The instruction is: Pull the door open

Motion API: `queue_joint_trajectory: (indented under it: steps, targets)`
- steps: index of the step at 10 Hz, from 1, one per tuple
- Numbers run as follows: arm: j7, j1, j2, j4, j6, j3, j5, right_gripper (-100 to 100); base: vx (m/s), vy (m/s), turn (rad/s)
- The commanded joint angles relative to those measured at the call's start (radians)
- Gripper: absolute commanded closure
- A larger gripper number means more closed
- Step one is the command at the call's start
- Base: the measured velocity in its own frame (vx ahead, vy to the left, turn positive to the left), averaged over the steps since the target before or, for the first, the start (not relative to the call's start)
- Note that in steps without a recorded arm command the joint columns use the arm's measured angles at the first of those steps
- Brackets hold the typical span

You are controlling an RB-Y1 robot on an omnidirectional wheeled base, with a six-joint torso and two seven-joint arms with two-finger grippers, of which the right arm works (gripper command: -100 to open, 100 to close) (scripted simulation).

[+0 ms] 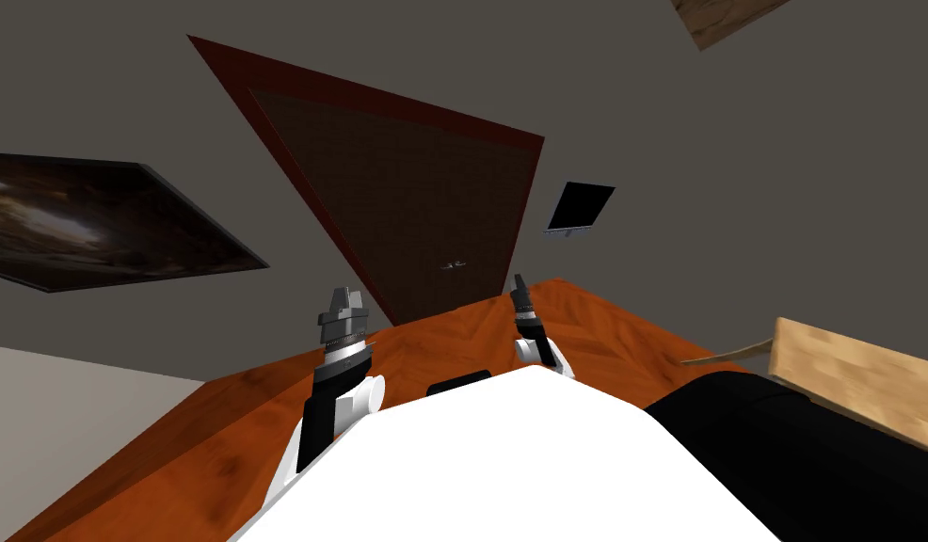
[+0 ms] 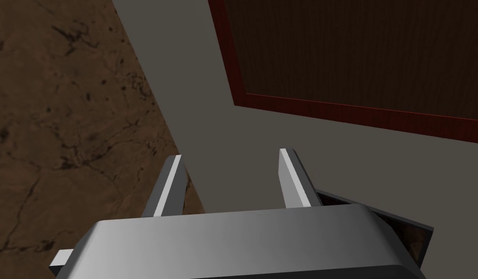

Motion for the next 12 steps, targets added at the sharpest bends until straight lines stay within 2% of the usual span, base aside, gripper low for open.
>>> queue_joint_trajectory:
  steps: [1, 9, 10, 12]
  targets:
    - [-0.007, -0.018, -0.008, 0.046, -0.011, -0.004, -0.009, -100, 0.076, -0.011, 0.054]
    - [-0.034, -0.102, -0.034, 0.271, -0.054, -0.005, -0.049, -100, 0.095, -0.009, 0.068]
    - [-0.034, -0.102, -0.034, 0.278, -0.054, -0.005, -0.049, -100, 0.069, -0.006, 0.026]
    - [-0.042, -0.125, -0.040, 0.341, -0.065, -0.006, -0.060, -100, 0.064, -0.003, 0.059]
